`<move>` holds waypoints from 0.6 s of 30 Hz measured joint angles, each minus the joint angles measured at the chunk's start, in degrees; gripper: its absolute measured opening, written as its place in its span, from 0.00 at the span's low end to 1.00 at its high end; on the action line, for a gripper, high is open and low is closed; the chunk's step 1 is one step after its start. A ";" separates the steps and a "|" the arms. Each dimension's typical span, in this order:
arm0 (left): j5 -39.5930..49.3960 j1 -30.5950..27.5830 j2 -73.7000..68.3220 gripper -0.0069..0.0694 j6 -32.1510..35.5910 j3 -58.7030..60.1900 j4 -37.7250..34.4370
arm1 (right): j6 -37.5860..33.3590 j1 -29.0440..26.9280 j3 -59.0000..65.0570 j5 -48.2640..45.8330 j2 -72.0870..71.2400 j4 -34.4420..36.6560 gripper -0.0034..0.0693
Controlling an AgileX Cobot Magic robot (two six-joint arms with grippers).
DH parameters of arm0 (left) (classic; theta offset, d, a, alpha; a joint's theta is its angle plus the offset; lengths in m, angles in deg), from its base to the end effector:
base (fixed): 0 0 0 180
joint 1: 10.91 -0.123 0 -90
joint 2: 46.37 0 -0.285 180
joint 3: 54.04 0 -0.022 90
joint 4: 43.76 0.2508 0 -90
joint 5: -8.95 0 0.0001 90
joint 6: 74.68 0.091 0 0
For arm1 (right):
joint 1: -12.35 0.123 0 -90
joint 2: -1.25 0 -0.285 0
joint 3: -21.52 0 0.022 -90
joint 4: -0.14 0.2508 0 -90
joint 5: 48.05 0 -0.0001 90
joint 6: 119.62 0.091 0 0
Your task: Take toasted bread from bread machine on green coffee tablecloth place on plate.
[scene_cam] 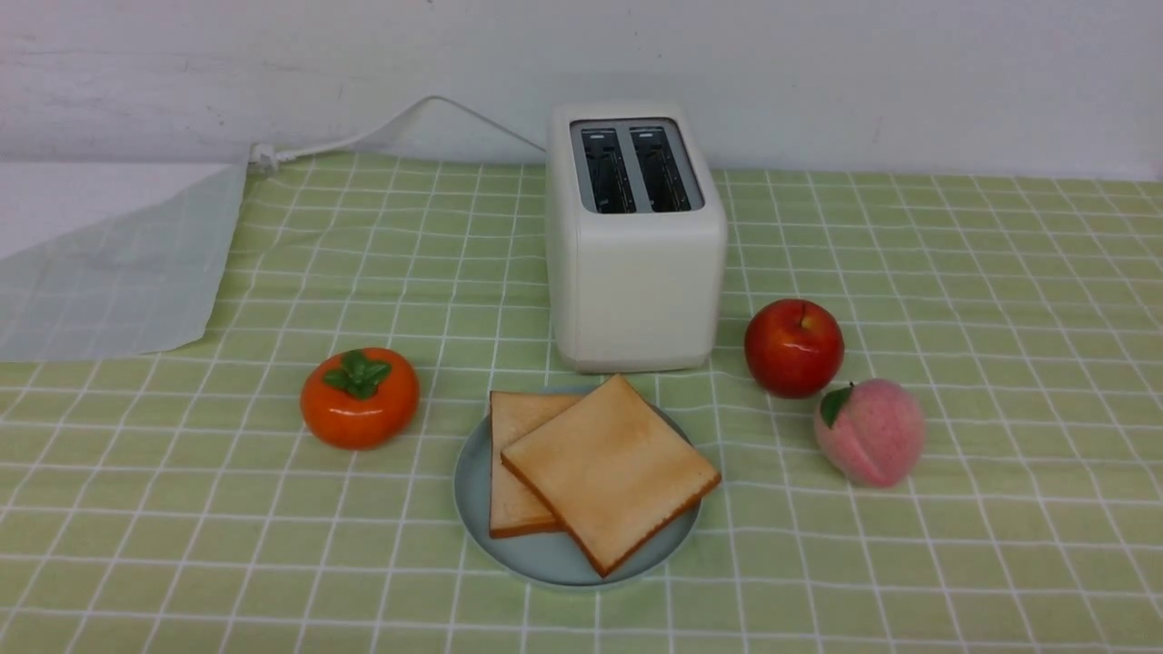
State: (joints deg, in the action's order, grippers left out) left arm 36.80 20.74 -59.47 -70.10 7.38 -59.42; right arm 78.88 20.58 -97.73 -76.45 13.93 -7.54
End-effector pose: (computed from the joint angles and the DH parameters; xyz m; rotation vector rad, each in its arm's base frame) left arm 0.0337 -0.0343 0.2577 0.4421 1.7582 -0.6254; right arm 0.0454 0.0007 0.2598 0.1004 1.7744 0.1954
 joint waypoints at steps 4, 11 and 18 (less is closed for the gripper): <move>0.00 0.00 0.00 0.08 0.00 0.00 0.00 | -0.15 -3.42 11.56 8.33 -3.82 -0.67 0.02; 0.01 0.00 0.00 0.09 0.00 0.00 -0.07 | -0.19 -4.40 17.69 6.80 -5.46 -3.46 0.02; 0.10 0.00 0.00 0.10 0.00 0.00 -0.07 | -0.19 -4.53 17.59 6.48 -5.46 -3.66 0.02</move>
State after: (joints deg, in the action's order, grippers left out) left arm 36.91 20.74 -59.47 -70.10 7.38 -59.49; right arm 78.68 16.05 -80.14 -69.96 8.47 -11.21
